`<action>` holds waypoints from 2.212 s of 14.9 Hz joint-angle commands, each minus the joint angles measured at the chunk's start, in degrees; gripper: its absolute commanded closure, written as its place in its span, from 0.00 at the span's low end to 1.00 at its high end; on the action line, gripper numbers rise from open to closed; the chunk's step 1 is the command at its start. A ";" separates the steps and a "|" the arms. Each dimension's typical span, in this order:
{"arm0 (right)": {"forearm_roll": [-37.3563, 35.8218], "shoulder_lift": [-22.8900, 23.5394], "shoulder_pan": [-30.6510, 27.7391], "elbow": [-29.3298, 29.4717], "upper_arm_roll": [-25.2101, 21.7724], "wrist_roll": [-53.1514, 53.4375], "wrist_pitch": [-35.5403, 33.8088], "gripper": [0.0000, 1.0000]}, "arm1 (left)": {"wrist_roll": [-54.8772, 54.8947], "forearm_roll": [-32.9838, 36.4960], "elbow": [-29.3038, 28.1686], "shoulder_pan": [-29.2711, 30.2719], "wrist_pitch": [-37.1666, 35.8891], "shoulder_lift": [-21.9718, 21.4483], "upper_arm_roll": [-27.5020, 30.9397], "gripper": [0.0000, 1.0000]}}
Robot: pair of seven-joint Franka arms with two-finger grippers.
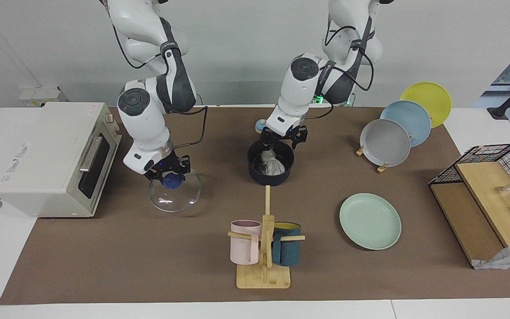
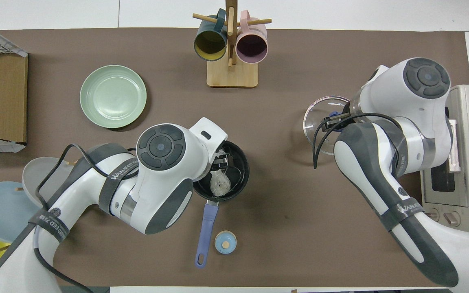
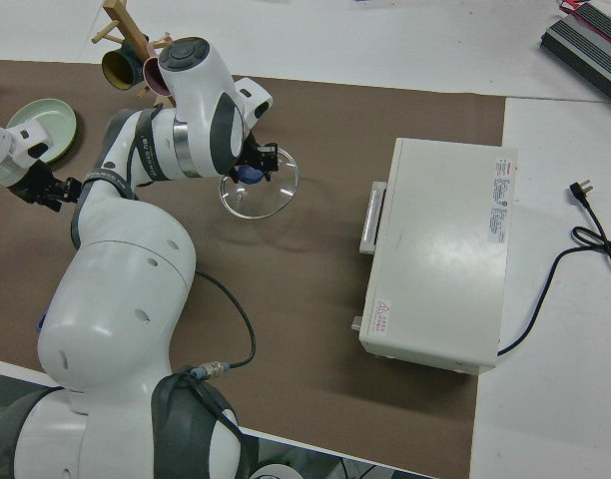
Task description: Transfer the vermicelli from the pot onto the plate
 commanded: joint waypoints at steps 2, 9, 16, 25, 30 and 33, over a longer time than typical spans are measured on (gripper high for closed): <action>0.38 -0.37 -1.61 -4.32 0.43 -2.43 4.27 0.56 | 0.32 -0.47 -1.96 -0.92 4.52 1.73 0.98 0.00; 0.38 0.60 -2.76 -8.80 0.52 -2.44 8.76 0.49 | -1.78 -0.47 -3.55 -3.64 9.18 4.72 0.98 0.00; 0.38 -0.18 -2.76 -6.80 0.43 -2.44 6.32 0.00 | -1.87 0.24 -3.20 -4.79 8.57 5.87 1.15 0.62; -4.10 -6.42 -6.44 18.33 0.17 -2.44 -32.16 0.00 | -1.61 0.32 6.71 -3.30 -5.46 3.76 1.50 1.00; -3.66 -13.01 -8.81 14.23 0.26 -2.26 -36.32 0.00 | 3.28 0.24 22.34 6.52 -23.65 2.17 1.59 1.00; -3.66 -13.55 -9.79 13.16 0.26 -2.35 -36.33 0.00 | 9.89 -1.78 28.70 17.33 -28.86 3.31 1.50 1.00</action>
